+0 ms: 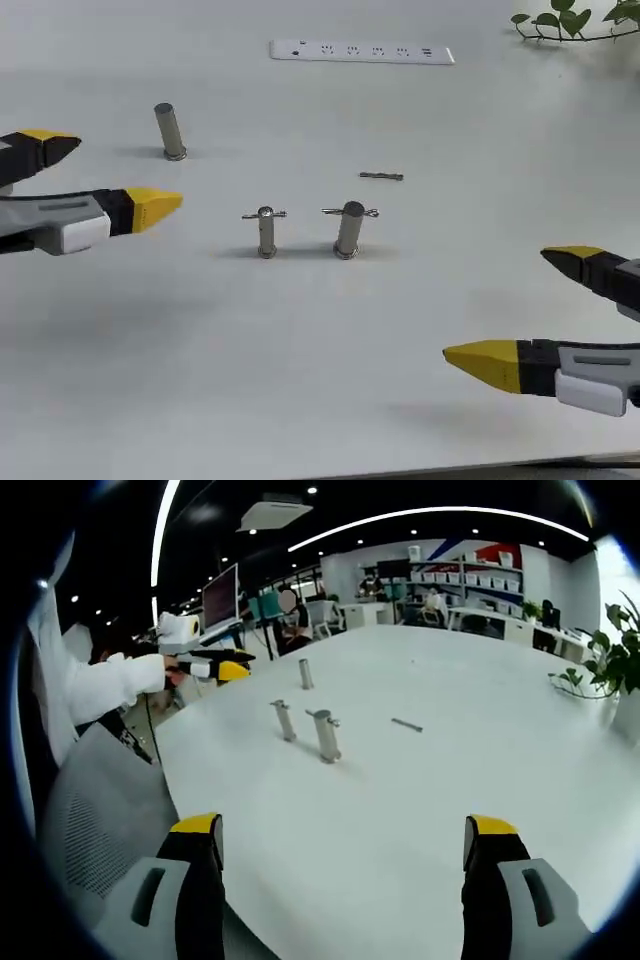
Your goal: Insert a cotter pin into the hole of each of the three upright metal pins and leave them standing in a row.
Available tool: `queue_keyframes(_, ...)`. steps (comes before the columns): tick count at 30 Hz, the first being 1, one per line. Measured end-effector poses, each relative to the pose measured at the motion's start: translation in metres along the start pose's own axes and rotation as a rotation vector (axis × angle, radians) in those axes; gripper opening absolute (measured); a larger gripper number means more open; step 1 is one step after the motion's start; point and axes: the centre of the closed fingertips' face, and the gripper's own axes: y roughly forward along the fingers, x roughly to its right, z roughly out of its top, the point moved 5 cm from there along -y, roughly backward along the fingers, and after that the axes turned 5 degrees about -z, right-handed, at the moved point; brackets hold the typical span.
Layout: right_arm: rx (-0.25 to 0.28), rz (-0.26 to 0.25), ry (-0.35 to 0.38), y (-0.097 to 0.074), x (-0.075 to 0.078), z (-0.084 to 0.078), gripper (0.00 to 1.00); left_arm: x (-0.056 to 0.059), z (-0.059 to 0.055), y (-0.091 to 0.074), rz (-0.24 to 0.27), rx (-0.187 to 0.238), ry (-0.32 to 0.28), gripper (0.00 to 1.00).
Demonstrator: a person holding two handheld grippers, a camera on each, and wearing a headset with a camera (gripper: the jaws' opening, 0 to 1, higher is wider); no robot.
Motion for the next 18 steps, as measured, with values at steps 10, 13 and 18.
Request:
queue_keyframes(10,-0.012,-0.022,0.031,-0.001,0.004,-0.006,0.97,-0.034,0.009,0.046,0.031,-0.033,0.048,0.40)
queue_keyframes(13,-0.021,-0.026,0.031,-0.001,0.006,-0.008,0.97,-0.039,0.006,0.060,0.032,-0.054,0.051,0.37)
queue_keyframes(18,-0.017,-0.030,0.036,-0.003,0.008,-0.007,0.96,-0.047,-0.007,0.080,0.026,-0.109,0.060,0.35)
